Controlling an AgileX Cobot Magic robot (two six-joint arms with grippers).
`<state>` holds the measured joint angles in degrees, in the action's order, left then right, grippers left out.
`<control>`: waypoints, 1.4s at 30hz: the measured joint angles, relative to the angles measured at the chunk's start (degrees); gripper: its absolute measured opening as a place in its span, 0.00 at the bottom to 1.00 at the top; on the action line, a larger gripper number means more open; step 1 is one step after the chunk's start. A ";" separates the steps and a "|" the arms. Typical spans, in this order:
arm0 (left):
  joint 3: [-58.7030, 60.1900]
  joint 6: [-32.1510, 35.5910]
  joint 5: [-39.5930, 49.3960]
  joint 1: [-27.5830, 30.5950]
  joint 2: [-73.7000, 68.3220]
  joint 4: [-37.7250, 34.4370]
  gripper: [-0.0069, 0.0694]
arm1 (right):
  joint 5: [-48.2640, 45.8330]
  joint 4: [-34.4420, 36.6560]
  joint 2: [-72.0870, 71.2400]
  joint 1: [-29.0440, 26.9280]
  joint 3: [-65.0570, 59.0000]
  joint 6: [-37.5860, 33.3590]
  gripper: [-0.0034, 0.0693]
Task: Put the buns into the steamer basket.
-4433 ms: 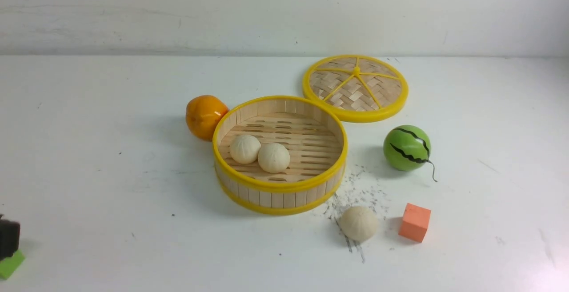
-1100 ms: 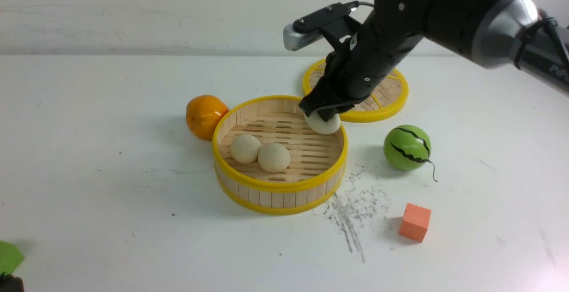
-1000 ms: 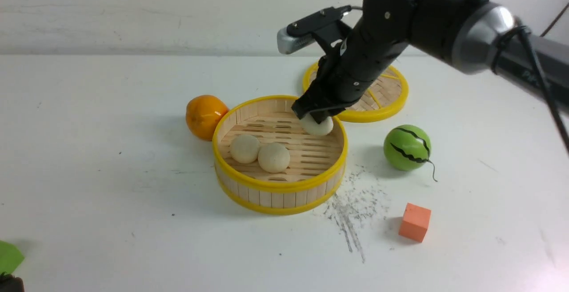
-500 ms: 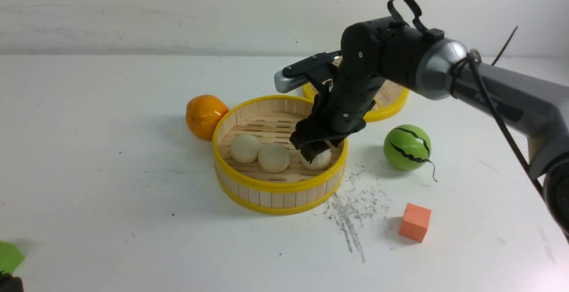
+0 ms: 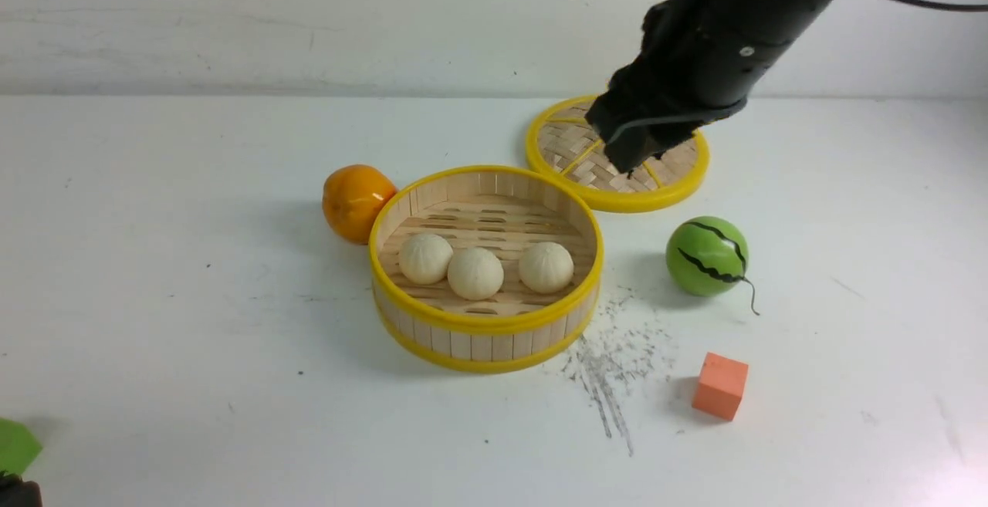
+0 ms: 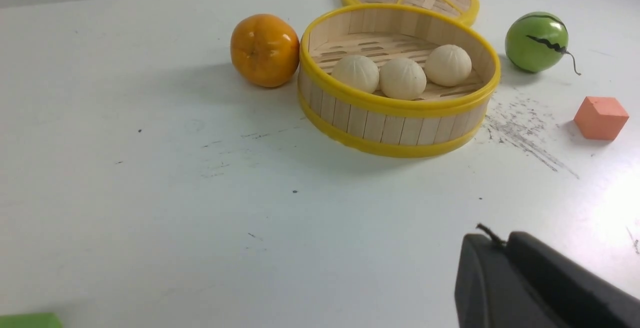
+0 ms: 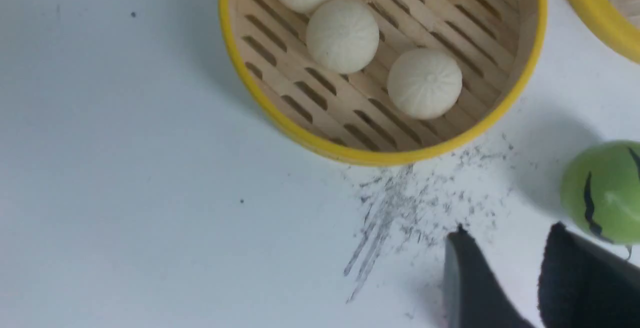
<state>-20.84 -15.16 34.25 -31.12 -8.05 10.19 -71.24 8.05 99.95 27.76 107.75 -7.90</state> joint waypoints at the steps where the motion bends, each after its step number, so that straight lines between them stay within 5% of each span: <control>1: 0.00 0.00 0.00 0.00 0.00 0.00 0.15 | 0.01 0.19 -3.03 0.00 -2.83 0.00 0.25; 6: 0.00 0.00 0.00 0.00 0.00 0.00 0.16 | 0.77 0.42 -18.12 0.00 -18.91 -0.61 0.03; 19: 0.00 0.00 0.00 0.00 0.00 0.00 0.16 | 28.93 5.37 -52.01 0.00 -52.88 -0.61 0.02; 34: 0.00 0.00 0.00 0.00 0.00 -0.05 0.18 | 25.40 6.34 -66.34 0.00 -59.82 -0.61 0.03; 39: 0.00 0.00 0.00 0.00 0.00 -0.05 0.19 | 36.12 3.92 -71.92 -0.27 -68.96 -0.54 0.02; 42: 0.00 0.00 0.00 0.00 0.00 -0.05 0.20 | 51.66 3.41 -79.14 -2.70 -82.07 1.19 0.02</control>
<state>-20.84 -15.16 34.25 -31.12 -8.05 10.14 -19.58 11.46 20.81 25.05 25.68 -6.70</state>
